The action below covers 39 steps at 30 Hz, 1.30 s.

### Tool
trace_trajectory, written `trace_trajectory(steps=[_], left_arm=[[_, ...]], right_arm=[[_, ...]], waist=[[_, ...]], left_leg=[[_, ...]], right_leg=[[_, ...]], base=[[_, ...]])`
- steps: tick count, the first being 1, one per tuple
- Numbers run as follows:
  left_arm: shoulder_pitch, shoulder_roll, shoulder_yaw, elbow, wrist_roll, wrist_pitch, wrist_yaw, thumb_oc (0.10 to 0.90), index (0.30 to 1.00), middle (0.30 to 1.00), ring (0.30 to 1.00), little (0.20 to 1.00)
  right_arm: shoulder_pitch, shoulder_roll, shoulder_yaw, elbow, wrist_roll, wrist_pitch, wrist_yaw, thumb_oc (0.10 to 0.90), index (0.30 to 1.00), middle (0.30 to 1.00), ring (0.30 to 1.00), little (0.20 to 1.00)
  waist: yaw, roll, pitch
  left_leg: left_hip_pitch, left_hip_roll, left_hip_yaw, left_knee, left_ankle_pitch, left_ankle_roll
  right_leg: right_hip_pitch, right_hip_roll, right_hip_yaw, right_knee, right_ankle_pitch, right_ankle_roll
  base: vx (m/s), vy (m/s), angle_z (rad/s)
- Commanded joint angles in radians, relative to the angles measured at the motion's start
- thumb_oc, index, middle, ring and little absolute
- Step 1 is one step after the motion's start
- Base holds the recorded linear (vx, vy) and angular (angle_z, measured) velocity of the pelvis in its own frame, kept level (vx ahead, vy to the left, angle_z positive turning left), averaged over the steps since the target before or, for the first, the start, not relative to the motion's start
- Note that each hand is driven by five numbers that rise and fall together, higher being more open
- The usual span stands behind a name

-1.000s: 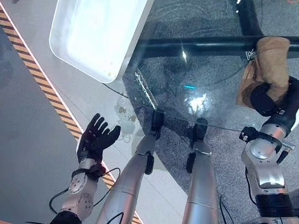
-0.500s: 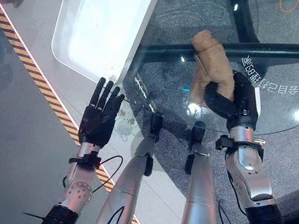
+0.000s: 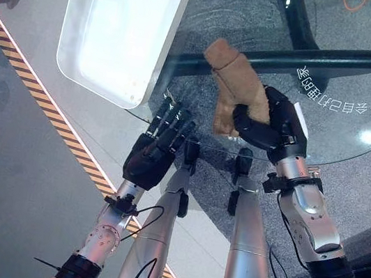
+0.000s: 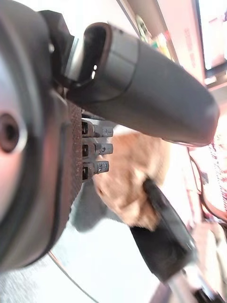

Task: Wipe the table with a cloth and put it in the basket.

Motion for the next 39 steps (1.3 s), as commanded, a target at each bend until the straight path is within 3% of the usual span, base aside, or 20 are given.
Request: trace_trajectory(steps=[1,9,20,22,26,39], left_arm=[[0.016,0.032,0.000,-0.136,0.003,-0.018,-0.081,0.800,0.900,0.900,0.900,0.900],[-0.040,0.050,-0.029,-0.147,0.002,-0.034,-0.002,0.800,0.900,0.900,0.900,0.900],[-0.083,0.081,-0.041,-0.161,0.018,-0.050,0.062,0.800,0.900,0.900,0.900,0.900],[-0.089,0.082,-0.047,-0.164,0.021,-0.047,0.084,0.800,0.900,0.900,0.900,0.900],[-0.082,0.078,-0.053,-0.140,0.026,-0.037,0.101,0.800,0.900,0.900,0.900,0.900],[-0.046,0.031,-0.009,-0.124,0.036,-0.015,0.118,0.800,0.900,0.900,0.900,0.900]], right_arm=[[-0.083,-0.011,0.048,-0.241,0.052,-0.101,0.087,0.100,0.300,0.300,0.300,0.200],[-0.136,-0.026,0.169,-0.252,0.017,-0.012,0.211,0.100,0.300,0.300,0.300,0.200],[-0.200,-0.113,0.274,-0.193,-0.097,0.079,0.250,0.100,0.300,0.300,0.300,0.200],[-0.214,-0.127,0.292,-0.196,-0.047,0.050,0.232,0.100,0.300,0.300,0.300,0.200],[-0.198,-0.092,0.266,-0.191,0.050,-0.093,0.200,0.100,0.300,0.300,0.300,0.200],[-0.106,0.036,0.079,-0.278,0.028,-0.282,0.119,0.100,0.300,0.300,0.300,0.200]], waist=[[-0.021,0.038,-0.018],[-0.007,0.030,-0.018],[0.008,0.022,-0.018],[0.008,0.022,-0.018],[0.007,0.020,-0.018],[-0.025,0.023,-0.018]], left_leg=[[-0.020,0.025,-0.002,0.110,-0.073,-0.001],[-0.034,0.028,-0.014,0.119,-0.067,-0.003],[-0.040,0.027,-0.028,0.117,-0.063,-0.006],[-0.041,0.029,-0.025,0.117,-0.060,-0.006],[-0.032,0.027,-0.029,0.114,-0.064,-0.006],[-0.009,0.028,-0.012,0.091,-0.068,-0.001]], right_leg=[[0.009,-0.006,0.038,-0.131,0.133,0.056],[0.003,-0.016,0.025,-0.117,0.130,0.054],[-0.001,-0.014,0.015,-0.102,0.120,0.053],[-0.001,-0.013,0.013,-0.105,0.123,0.052],[0.009,-0.007,0.013,-0.106,0.117,0.053],[0.021,0.009,0.031,-0.126,0.126,0.056]], base=[[0.00,0.000,0.00],[-0.01,-0.035,0.01],[-0.01,-0.038,0.04],[-0.01,-0.021,0.00],[0.00,0.000,0.00],[0.00,0.015,-0.02]])
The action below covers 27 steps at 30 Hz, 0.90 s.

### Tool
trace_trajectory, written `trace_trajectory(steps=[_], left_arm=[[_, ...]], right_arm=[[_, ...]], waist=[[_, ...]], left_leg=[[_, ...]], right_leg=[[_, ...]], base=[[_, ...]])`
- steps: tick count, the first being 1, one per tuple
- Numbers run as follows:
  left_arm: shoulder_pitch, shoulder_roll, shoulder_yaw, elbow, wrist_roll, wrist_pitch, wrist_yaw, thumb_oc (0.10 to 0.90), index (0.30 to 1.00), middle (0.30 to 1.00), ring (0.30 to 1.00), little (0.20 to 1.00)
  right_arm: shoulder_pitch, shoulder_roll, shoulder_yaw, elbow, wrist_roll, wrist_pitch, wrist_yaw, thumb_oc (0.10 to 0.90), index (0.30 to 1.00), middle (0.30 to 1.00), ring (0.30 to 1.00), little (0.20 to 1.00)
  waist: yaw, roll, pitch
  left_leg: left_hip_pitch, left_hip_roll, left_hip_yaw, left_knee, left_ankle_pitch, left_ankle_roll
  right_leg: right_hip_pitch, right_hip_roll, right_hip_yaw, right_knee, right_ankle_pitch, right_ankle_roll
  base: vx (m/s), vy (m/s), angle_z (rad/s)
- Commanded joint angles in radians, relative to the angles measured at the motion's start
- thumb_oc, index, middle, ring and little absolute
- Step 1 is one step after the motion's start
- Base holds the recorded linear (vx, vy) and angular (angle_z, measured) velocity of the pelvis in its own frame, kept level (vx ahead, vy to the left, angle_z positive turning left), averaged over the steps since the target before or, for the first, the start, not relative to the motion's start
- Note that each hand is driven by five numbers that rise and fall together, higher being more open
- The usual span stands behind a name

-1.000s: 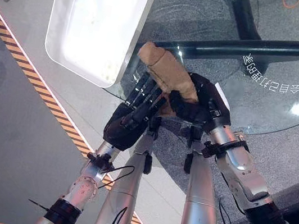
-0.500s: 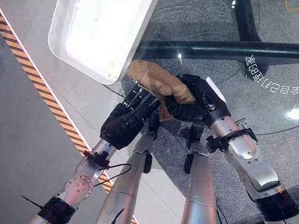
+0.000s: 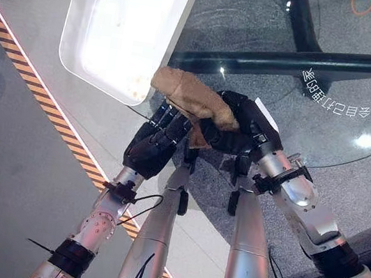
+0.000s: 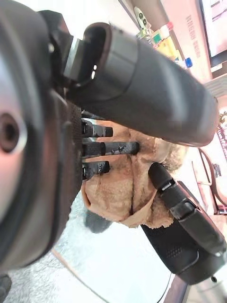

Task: Wipe the table with a cloth and put it in the basket.

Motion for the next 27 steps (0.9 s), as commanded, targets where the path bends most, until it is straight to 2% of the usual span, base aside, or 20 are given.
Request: trace_trajectory(steps=[1,9,18,23,26,27], left_arm=[[0.030,-0.035,-0.005,-0.105,0.031,-0.006,-0.046,0.800,0.900,0.900,0.900,0.900],[0.051,-0.055,0.029,-0.104,0.018,-0.012,-0.053,0.800,0.900,0.900,0.900,0.900],[0.047,-0.064,0.042,-0.085,0.011,-0.042,-0.084,0.800,0.900,0.900,0.900,0.900],[0.034,-0.059,0.050,-0.086,-0.009,-0.042,-0.092,0.800,0.900,0.900,0.900,0.900],[0.019,-0.050,0.048,-0.105,-0.015,-0.052,-0.097,0.800,0.900,0.900,0.900,0.900],[0.018,-0.048,0.047,-0.105,-0.014,-0.054,-0.099,0.800,0.900,0.900,0.900,0.900]], right_arm=[[-0.048,0.088,-0.025,-0.285,0.038,-0.224,0.038,0.100,0.300,0.300,0.300,0.200],[-0.020,0.088,-0.058,-0.347,0.012,-0.164,0.090,0.100,0.300,0.300,0.300,0.200],[-0.022,0.071,-0.039,-0.313,-0.022,-0.137,0.099,0.100,0.300,0.300,0.300,0.200],[-0.046,0.038,-0.012,-0.309,-0.088,-0.009,0.184,0.100,0.300,0.300,0.300,0.200],[-0.073,-0.017,0.030,-0.298,-0.112,0.078,0.192,0.100,0.300,0.300,0.300,0.200],[-0.074,-0.021,0.033,-0.295,-0.116,0.077,0.189,0.100,0.300,0.300,0.300,0.200]], waist=[[-0.025,0.023,-0.018],[-0.035,0.028,-0.018],[-0.032,0.033,-0.018],[-0.027,0.030,-0.018],[-0.021,0.025,-0.018],[-0.021,0.025,-0.018]], left_leg=[[0.018,0.028,0.007,0.040,-0.057,-0.008],[0.020,0.033,0.019,0.028,-0.053,-0.008],[0.020,0.037,0.026,0.020,-0.050,-0.011],[0.017,0.036,0.019,0.024,-0.048,-0.013],[0.013,0.037,0.016,0.029,-0.047,-0.015],[0.013,0.037,0.016,0.030,-0.047,-0.015]], right_leg=[[0.015,0.010,0.054,-0.126,0.120,0.052],[0.011,0.010,0.057,-0.129,0.120,0.049],[0.013,0.003,0.047,-0.139,0.117,0.048],[0.012,-0.002,0.044,-0.134,0.115,0.048],[0.011,-0.007,0.039,-0.129,0.113,0.047],[0.011,-0.007,0.039,-0.129,0.113,0.047]], base=[[0.00,0.035,-0.08],[0.00,0.029,-0.08],[0.00,0.001,0.00],[0.00,0.000,0.00],[0.00,0.000,0.00],[-0.01,-0.031,0.03]])
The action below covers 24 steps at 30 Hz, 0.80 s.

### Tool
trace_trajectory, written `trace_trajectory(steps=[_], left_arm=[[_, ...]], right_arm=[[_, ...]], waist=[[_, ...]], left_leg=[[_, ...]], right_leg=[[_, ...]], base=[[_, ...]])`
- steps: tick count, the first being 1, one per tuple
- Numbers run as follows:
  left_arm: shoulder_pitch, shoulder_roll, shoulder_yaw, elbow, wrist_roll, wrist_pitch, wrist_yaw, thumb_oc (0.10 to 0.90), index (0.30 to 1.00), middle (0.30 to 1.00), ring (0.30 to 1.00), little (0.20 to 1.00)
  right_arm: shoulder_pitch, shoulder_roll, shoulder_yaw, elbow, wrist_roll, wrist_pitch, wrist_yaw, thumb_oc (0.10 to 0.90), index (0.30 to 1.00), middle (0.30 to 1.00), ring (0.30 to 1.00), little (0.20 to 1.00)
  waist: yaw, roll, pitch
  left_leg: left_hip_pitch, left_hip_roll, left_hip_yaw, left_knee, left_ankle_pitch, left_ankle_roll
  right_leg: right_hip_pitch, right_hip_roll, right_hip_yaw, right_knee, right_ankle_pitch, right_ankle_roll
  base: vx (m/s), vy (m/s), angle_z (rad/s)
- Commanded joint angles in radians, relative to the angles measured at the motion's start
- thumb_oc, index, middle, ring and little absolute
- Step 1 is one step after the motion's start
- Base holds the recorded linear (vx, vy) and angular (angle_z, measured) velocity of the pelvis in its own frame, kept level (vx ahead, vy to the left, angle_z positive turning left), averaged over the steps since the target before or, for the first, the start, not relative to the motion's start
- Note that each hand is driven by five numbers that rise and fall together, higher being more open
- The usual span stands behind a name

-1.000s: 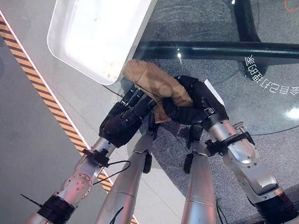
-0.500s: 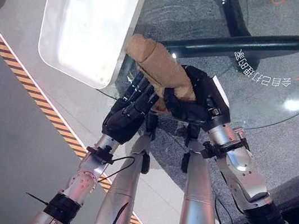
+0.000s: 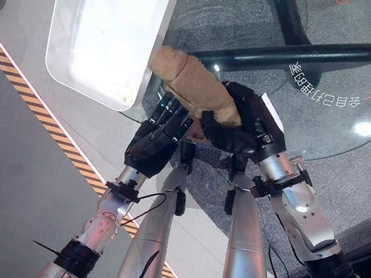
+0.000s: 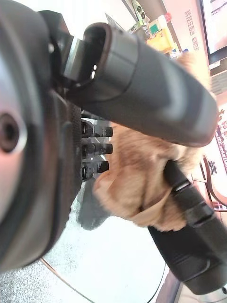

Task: Wipe the table with a cloth and put it in the basket.

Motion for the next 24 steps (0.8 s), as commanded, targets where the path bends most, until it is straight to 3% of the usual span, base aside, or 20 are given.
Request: trace_trajectory(steps=[1,6,13,19,24], left_arm=[[0.012,-0.004,0.020,-0.109,-0.012,-0.059,-0.102,0.800,0.900,0.900,0.900,0.900],[-0.016,0.017,0.003,-0.130,-0.019,-0.087,-0.098,0.800,0.900,0.900,0.900,0.900],[-0.050,0.001,-0.051,-0.152,-0.017,-0.089,-0.062,0.800,0.900,0.900,0.900,0.900],[-0.059,-0.021,-0.078,-0.157,-0.021,-0.087,-0.060,0.800,0.900,0.900,0.900,0.900],[-0.069,-0.019,-0.089,-0.157,-0.047,-0.086,-0.060,0.800,0.900,0.900,0.900,0.900]], right_arm=[[-0.059,-0.008,0.057,-0.206,-0.049,-0.017,0.097,0.100,0.300,0.300,0.300,0.200],[-0.097,-0.079,0.133,-0.124,-0.190,0.047,0.005,0.100,0.300,0.300,0.300,0.200],[-0.178,-0.071,0.243,-0.037,-0.345,0.147,-0.113,0.100,0.300,0.300,0.300,0.200],[-0.224,-0.062,0.308,-0.002,-0.370,0.189,-0.135,0.100,0.300,0.300,0.300,0.200],[-0.240,-0.052,0.327,-0.006,-0.337,0.175,-0.155,0.100,0.300,0.300,0.300,0.200]], waist=[[0.003,0.025,-0.019],[0.011,0.022,-0.019],[0.013,0.030,-0.019],[0.016,0.042,-0.019],[0.016,0.045,-0.019]], left_leg=[[0.005,0.022,-0.014,0.045,-0.045,-0.019],[0.001,0.019,-0.021,0.047,-0.044,-0.022],[-0.007,0.003,-0.026,0.053,-0.045,-0.023],[-0.002,-0.005,-0.028,0.045,-0.044,-0.024],[0.003,-0.008,-0.027,0.046,-0.045,-0.023]], right_leg=[[0.011,-0.023,0.014,-0.101,0.092,0.044],[0.008,-0.023,0.009,-0.095,0.089,0.043],[0.002,-0.017,0.013,-0.105,0.090,0.042],[0.006,-0.010,0.021,-0.120,0.090,0.038],[0.009,-0.008,0.023,-0.120,0.090,0.036]], base=[[-0.01,-0.027,0.04],[0.00,-0.006,0.01],[0.00,0.010,0.00],[0.00,0.019,0.01],[0.00,0.000,0.00]])
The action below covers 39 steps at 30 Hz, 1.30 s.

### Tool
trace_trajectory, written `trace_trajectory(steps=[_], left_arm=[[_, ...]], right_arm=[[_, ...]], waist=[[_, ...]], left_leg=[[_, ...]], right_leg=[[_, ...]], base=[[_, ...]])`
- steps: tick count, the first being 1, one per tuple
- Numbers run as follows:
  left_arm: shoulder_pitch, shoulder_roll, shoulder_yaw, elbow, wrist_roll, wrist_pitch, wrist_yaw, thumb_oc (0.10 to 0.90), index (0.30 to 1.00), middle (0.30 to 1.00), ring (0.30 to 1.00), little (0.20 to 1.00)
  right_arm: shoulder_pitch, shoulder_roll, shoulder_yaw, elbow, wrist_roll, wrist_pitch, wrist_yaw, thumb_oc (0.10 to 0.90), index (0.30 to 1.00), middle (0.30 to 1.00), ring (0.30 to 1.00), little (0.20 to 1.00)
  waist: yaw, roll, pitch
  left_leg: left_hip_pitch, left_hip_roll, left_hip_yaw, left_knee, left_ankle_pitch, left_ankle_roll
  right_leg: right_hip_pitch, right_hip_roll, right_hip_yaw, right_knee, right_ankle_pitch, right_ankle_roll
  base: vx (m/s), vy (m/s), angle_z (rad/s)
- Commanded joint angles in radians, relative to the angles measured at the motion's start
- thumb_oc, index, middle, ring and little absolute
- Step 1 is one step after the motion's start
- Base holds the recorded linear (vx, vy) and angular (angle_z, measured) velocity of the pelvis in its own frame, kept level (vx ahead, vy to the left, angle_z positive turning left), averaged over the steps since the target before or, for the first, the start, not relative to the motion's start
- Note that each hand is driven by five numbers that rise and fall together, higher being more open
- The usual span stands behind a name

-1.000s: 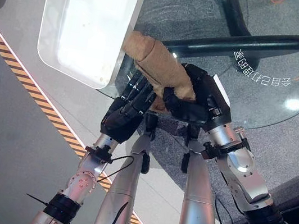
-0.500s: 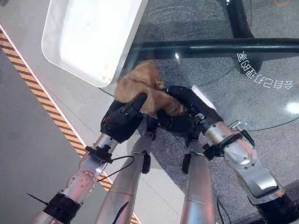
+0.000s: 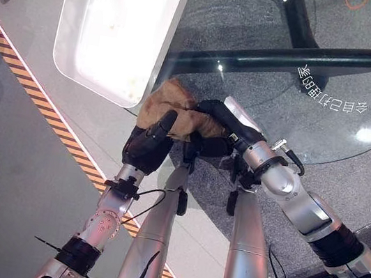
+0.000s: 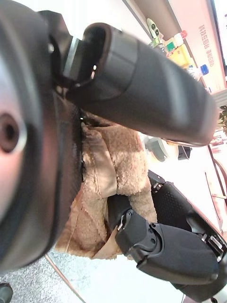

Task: Wipe the table with a cloth and put it in the basket.

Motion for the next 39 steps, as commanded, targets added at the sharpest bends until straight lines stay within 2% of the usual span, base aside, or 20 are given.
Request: trace_trajectory(steps=[1,5,6,8,9,17,32,37,38,39], left_arm=[[-0.048,-0.033,-0.050,-0.201,-0.011,-0.022,-0.110,0.800,0.900,0.900,0.900,0.900],[-0.056,-0.047,-0.052,-0.196,-0.038,-0.038,-0.123,0.800,0.900,0.900,0.900,0.900],[-0.059,-0.052,-0.052,-0.192,-0.048,-0.052,-0.127,0.523,0.662,0.662,0.662,0.623],[-0.059,-0.061,-0.046,-0.194,-0.075,-0.067,-0.131,0.158,0.349,0.349,0.349,0.258],[-0.054,-0.072,-0.037,-0.198,-0.119,-0.085,-0.143,0.100,0.300,0.300,0.300,0.200],[-0.034,-0.105,0.018,-0.181,-0.220,-0.109,-0.174,0.100,0.300,0.300,0.300,0.200],[-0.024,-0.128,0.060,-0.198,-0.227,-0.069,-0.146,0.100,0.300,0.300,0.300,0.200],[-0.019,-0.130,0.062,-0.199,-0.222,-0.064,-0.146,0.100,0.300,0.300,0.300,0.200],[-0.018,-0.131,0.064,-0.199,-0.223,-0.064,-0.147,0.100,0.300,0.300,0.300,0.200],[-0.018,-0.132,0.064,-0.199,-0.223,-0.066,-0.148,0.100,0.300,0.300,0.300,0.200]], right_arm=[[-0.043,0.022,0.083,-0.030,-0.003,-0.041,-0.019,0.100,0.300,0.300,0.300,0.200],[-0.055,0.037,0.088,-0.020,0.009,-0.045,-0.008,0.100,0.300,0.300,0.300,0.200],[-0.057,0.040,0.091,-0.017,0.011,-0.042,-0.007,0.100,0.300,0.300,0.300,0.200],[-0.056,0.041,0.093,-0.019,0.016,-0.033,-0.004,0.100,0.300,0.300,0.300,0.200],[-0.052,0.041,0.093,-0.018,0.025,-0.026,-0.009,0.100,0.300,0.300,0.300,0.200],[-0.029,0.057,0.073,0.001,0.009,-0.031,-0.014,0.100,0.300,0.300,0.300,0.200],[-0.013,0.065,0.042,-0.008,-0.001,-0.018,-0.006,0.100,0.300,0.300,0.300,0.200],[-0.006,0.072,0.026,-0.001,0.016,-0.043,-0.049,0.100,0.300,0.300,0.300,0.200],[-0.005,0.074,0.023,-0.002,0.015,-0.047,-0.054,0.243,0.422,0.422,0.422,0.343],[-0.005,0.075,0.021,-0.002,0.015,-0.050,-0.059,0.473,0.620,0.620,0.620,0.573]], waist=[[-0.006,0.044,-0.019],[-0.006,0.041,-0.019],[-0.006,0.040,-0.019],[-0.005,0.038,-0.019],[-0.005,0.035,-0.019],[-0.002,0.028,-0.019],[0.002,0.023,-0.019],[0.002,0.023,-0.019],[0.001,0.023,-0.019],[0.001,0.023,-0.019]], left_leg=[[0.005,0.001,-0.013,0.051,-0.049,-0.019],[0.005,-0.001,-0.015,0.053,-0.050,-0.019],[0.004,-0.001,-0.015,0.054,-0.050,-0.019],[0.006,-0.001,-0.017,0.052,-0.050,-0.018],[0.009,-0.001,-0.018,0.054,-0.052,-0.019],[0.017,-0.001,-0.024,0.051,-0.054,-0.019],[0.014,-0.001,-0.035,0.047,-0.051,-0.020],[0.013,-0.002,-0.035,0.047,-0.051,-0.018],[0.013,-0.001,-0.035,0.046,-0.051,-0.019],[0.014,-0.001,-0.034,0.046,-0.051,-0.019]], right_leg=[[0.011,0.000,0.033,-0.129,0.093,0.040],[0.011,0.002,0.037,-0.127,0.093,0.039],[0.010,0.003,0.038,-0.125,0.093,0.038],[0.012,0.004,0.040,-0.127,0.093,0.037],[0.013,0.006,0.041,-0.125,0.093,0.036],[0.018,0.015,0.049,-0.119,0.089,0.034],[0.015,0.019,0.060,-0.121,0.094,0.036],[0.012,0.020,0.063,-0.123,0.098,0.038],[0.013,0.020,0.063,-0.124,0.098,0.038],[0.013,0.020,0.064,-0.125,0.099,0.038]], base=[[0.00,0.000,0.00],[0.00,-0.002,0.01],[0.00,-0.009,0.05],[0.00,-0.012,0.05],[0.00,-0.019,0.05],[0.00,-0.017,0.06],[0.00,0.000,0.00],[0.00,0.000,0.00],[0.00,0.000,0.00],[0.00,0.000,0.00]])
